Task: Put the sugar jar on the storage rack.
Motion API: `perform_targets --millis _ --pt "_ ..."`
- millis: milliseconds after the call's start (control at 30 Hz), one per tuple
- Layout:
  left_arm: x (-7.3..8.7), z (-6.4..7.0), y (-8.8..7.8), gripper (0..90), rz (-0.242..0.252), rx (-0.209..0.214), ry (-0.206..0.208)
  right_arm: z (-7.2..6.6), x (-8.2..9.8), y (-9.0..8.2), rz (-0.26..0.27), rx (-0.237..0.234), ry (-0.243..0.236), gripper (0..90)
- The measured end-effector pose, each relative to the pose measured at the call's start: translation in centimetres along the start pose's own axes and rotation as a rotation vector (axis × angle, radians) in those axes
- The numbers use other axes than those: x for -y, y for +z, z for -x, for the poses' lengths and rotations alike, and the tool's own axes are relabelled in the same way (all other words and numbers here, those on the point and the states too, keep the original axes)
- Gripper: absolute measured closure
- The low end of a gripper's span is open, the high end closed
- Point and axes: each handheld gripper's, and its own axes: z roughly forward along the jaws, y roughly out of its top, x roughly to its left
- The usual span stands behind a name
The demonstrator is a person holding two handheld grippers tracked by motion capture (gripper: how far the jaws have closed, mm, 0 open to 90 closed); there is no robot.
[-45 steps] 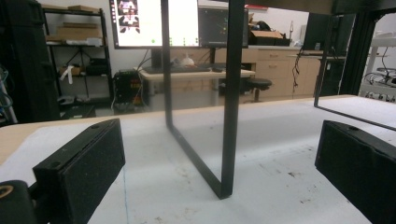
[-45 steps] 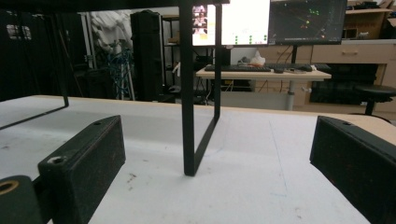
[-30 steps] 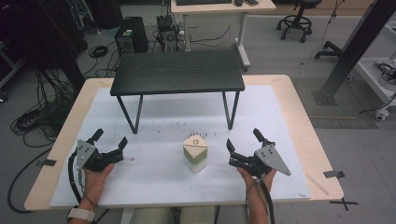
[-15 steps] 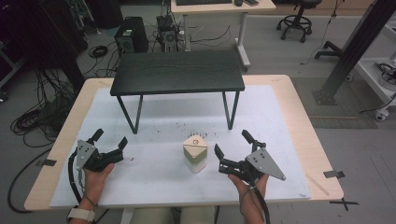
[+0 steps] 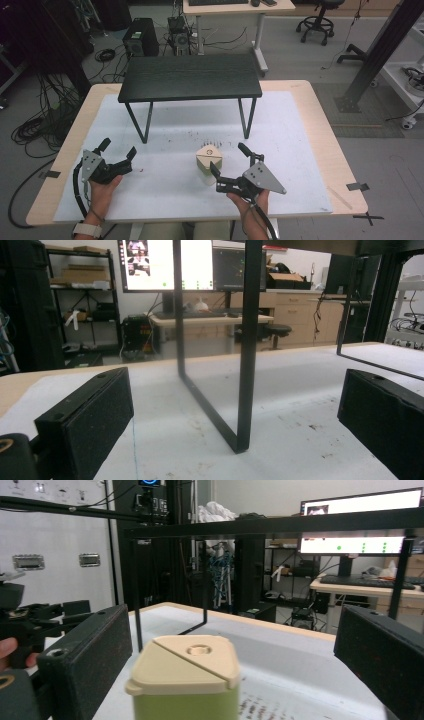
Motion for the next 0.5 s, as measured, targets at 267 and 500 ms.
perform_targets --millis 267,500 --pt "0.0 0.0 0.0 1.7 0.0 0.0 0.0 -0.9 0.4 1.0 -0.012 -0.034 -0.005 1.6" --pt "0.0 0.0 0.0 1.7 0.0 0.0 0.0 -1.2 0.9 1.7 -0.021 -0.042 -0.011 1.4"
